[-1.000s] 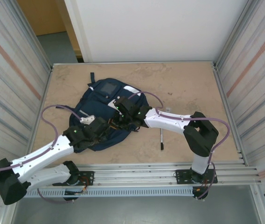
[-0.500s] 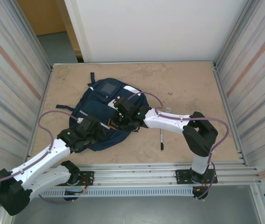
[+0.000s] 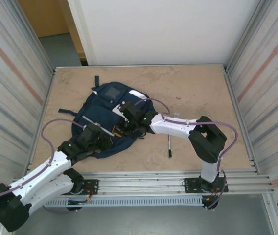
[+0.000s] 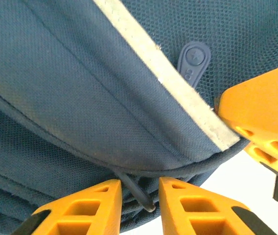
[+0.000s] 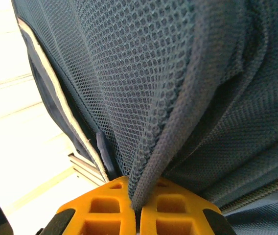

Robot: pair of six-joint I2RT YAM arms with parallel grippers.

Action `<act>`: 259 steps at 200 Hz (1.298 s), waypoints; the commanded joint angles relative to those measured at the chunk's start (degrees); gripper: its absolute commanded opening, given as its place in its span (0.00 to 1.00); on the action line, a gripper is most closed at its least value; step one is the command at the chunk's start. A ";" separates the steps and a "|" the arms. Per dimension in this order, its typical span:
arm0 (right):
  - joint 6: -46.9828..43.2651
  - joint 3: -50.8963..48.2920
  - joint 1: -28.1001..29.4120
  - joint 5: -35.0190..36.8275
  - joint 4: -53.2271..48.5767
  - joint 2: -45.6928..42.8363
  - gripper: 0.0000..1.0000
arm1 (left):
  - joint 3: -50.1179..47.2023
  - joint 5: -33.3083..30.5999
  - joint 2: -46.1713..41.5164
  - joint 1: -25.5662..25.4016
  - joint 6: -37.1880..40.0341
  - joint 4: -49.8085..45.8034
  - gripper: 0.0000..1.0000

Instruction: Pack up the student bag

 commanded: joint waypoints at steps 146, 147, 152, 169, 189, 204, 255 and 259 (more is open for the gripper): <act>-0.71 0.49 -0.99 -4.62 6.87 -5.66 0.00 | 3.31 -0.70 0.35 10.04 8.03 -8.68 0.00; -0.77 0.35 -1.01 -4.59 6.83 -5.67 0.00 | 3.35 -0.69 0.22 10.09 8.17 -8.69 0.00; -0.91 -0.02 -1.10 -4.39 6.74 -5.76 0.00 | 3.70 -0.76 -0.36 10.14 9.25 -8.91 0.00; -1.25 -0.93 -2.05 -5.43 6.00 -5.75 0.00 | 4.95 -2.82 -2.57 10.17 12.27 -11.09 0.00; -1.94 -3.08 -3.80 -6.91 5.63 -6.24 0.00 | 5.63 -3.57 -5.15 10.18 15.49 -11.71 0.00; -4.67 -2.92 -6.31 -8.55 3.09 -5.98 0.00 | 5.69 -4.00 -6.18 10.22 16.04 -11.90 0.00; -15.94 -0.40 -15.51 -17.13 -4.72 -2.14 0.00 | 3.29 1.27 -6.06 10.23 18.19 -2.81 0.00; -16.29 -0.25 -16.35 -17.72 -5.09 -1.43 0.00 | 2.80 2.78 -6.09 10.23 18.39 -1.23 0.00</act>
